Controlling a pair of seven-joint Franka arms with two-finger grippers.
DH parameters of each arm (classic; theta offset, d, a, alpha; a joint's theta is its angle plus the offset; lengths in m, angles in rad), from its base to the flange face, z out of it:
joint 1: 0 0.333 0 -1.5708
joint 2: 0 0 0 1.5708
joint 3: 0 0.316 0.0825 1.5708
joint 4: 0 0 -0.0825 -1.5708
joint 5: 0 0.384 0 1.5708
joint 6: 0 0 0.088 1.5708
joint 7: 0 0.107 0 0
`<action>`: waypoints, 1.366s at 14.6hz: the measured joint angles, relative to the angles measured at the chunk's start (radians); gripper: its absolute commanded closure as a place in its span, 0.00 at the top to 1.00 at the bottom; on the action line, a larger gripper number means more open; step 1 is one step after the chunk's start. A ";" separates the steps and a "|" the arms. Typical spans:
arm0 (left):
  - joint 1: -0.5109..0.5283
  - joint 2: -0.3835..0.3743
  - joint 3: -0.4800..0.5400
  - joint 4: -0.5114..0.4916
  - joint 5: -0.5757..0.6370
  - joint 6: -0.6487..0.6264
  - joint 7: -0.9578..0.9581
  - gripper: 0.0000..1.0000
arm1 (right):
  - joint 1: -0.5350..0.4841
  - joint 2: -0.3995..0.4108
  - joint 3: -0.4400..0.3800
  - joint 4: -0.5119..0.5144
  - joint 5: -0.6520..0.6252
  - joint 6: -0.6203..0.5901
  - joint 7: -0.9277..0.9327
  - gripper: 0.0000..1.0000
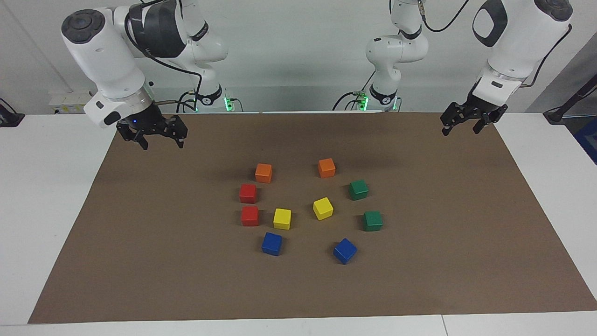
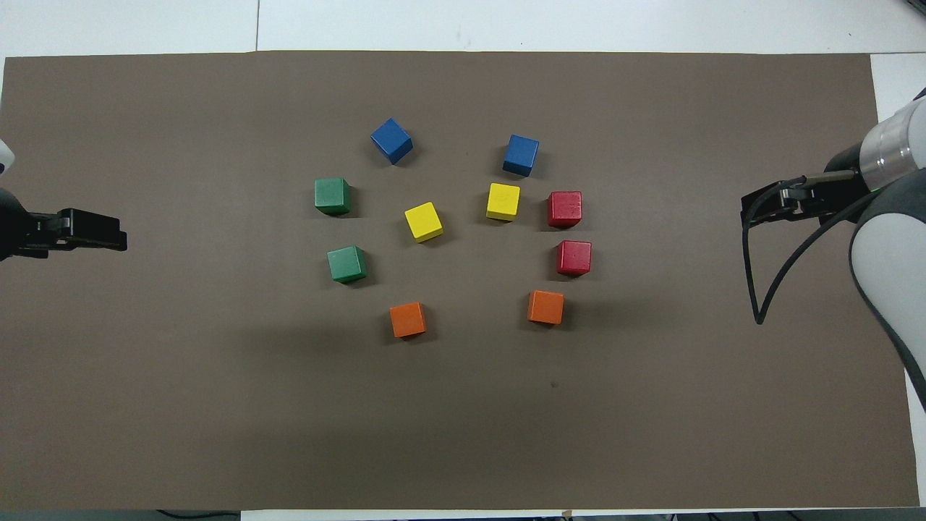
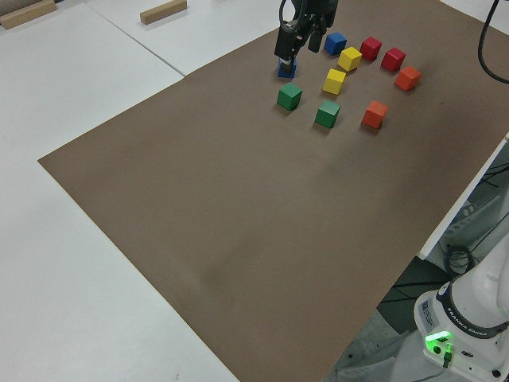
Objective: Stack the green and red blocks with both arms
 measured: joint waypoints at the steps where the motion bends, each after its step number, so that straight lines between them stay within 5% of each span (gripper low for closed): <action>1: -0.004 -0.002 -0.003 -0.005 0.000 0.001 0.000 1.00 | 0.000 0.000 0.000 0.000 0.000 0.000 0.000 1.00; 9: -0.170 0.007 -0.014 -0.189 0.000 0.253 -0.132 1.00 | 0.000 -0.001 0.000 -0.001 0.000 0.000 0.000 1.00; 20: -0.320 0.270 -0.017 -0.220 0.000 0.539 -0.338 1.00 | 0.001 -0.001 0.004 -0.002 0.000 0.000 0.000 1.00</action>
